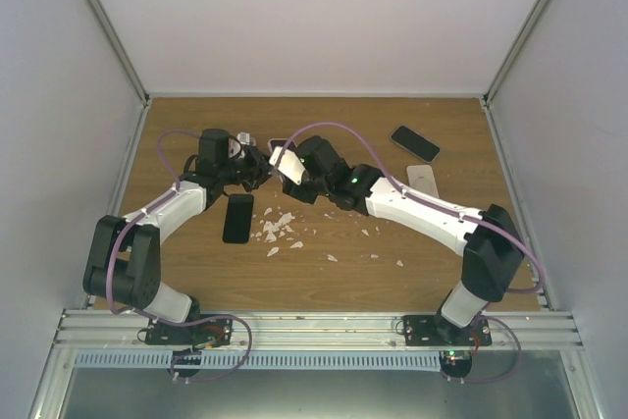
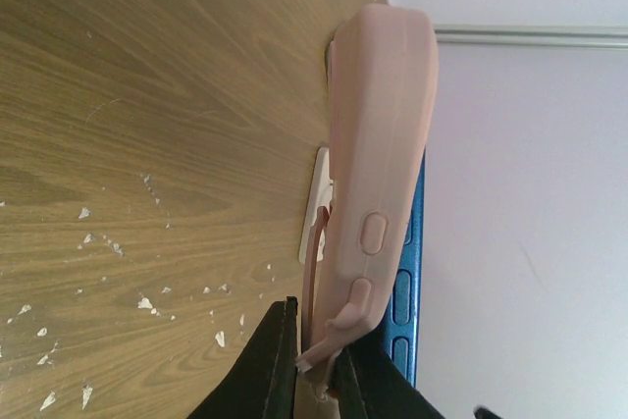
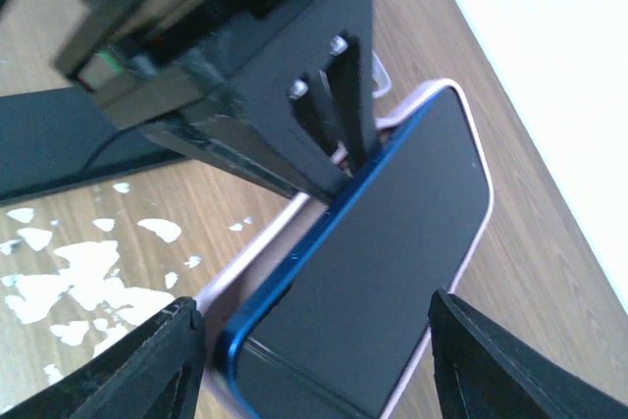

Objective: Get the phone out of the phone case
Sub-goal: Remove the phone case from the phone, then place the phone case at the center of the board.

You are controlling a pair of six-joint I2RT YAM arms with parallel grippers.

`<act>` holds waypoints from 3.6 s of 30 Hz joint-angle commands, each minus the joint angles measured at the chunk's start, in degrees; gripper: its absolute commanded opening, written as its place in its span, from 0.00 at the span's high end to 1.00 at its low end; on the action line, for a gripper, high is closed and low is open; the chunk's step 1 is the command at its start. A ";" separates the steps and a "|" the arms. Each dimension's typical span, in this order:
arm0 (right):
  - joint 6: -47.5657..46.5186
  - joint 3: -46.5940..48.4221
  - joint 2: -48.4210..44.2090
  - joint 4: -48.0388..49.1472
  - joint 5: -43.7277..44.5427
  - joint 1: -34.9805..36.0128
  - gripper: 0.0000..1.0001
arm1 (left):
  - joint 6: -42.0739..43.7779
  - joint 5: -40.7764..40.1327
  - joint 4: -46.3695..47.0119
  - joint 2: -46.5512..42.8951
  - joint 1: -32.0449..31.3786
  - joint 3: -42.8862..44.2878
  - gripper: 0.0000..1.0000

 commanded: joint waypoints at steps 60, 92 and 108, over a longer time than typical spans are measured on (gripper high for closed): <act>-9.15 5.80 -0.46 9.01 21.28 -3.62 0.99 | 4.38 -8.81 -1.86 -0.71 1.92 -3.26 1.00; 5.44 5.79 -12.49 -1.43 0.31 -25.18 0.99 | 25.81 -11.52 -4.66 5.60 2.28 7.30 1.00; 6.65 0.58 -15.96 -1.08 -2.94 -30.69 0.99 | 45.76 7.04 -16.02 23.51 2.35 27.08 1.00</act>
